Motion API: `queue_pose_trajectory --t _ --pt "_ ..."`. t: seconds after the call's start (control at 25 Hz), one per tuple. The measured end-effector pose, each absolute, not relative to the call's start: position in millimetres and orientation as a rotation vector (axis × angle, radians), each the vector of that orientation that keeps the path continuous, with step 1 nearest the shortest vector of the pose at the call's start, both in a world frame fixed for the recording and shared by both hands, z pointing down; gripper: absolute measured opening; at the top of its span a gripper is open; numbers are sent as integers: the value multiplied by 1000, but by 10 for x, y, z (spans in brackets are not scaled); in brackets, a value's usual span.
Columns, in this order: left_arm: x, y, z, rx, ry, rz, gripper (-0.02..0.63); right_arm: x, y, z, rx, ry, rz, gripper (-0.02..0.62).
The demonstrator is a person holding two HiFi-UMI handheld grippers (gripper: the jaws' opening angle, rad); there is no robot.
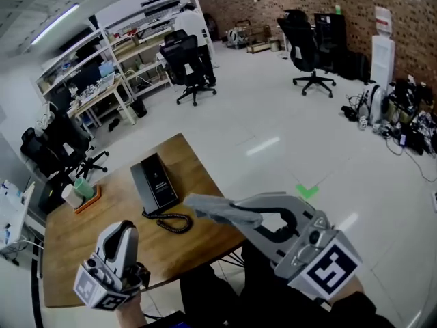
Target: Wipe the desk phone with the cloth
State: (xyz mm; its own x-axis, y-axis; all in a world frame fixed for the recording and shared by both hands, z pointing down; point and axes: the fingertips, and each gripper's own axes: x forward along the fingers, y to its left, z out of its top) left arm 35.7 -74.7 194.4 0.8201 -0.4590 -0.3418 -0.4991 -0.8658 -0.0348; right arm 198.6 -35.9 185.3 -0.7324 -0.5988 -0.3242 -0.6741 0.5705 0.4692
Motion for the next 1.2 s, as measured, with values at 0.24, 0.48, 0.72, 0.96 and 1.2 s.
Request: queue_pose_trajectory --t 0.24,0.48,0.72,0.96,1.2 --pt "534 -365 1876 -2864 719 546 15 1992 -96 1618 -1011 2584 897 25" --pt "682 -217 1801 -2736 685 433 17 1905 25 1627 -915 2593 886 25" --pt "812 -142 1863 -2725 647 396 16 1808 40 1767 -865 2640 884 25" --pt "849 -136 1867 -2727 603 414 15 1679 18 1892 -840 2688 883 23" --pt "783 -225 1936 -2729 620 440 15 1606 -65 2038 -821 2729 879 23"
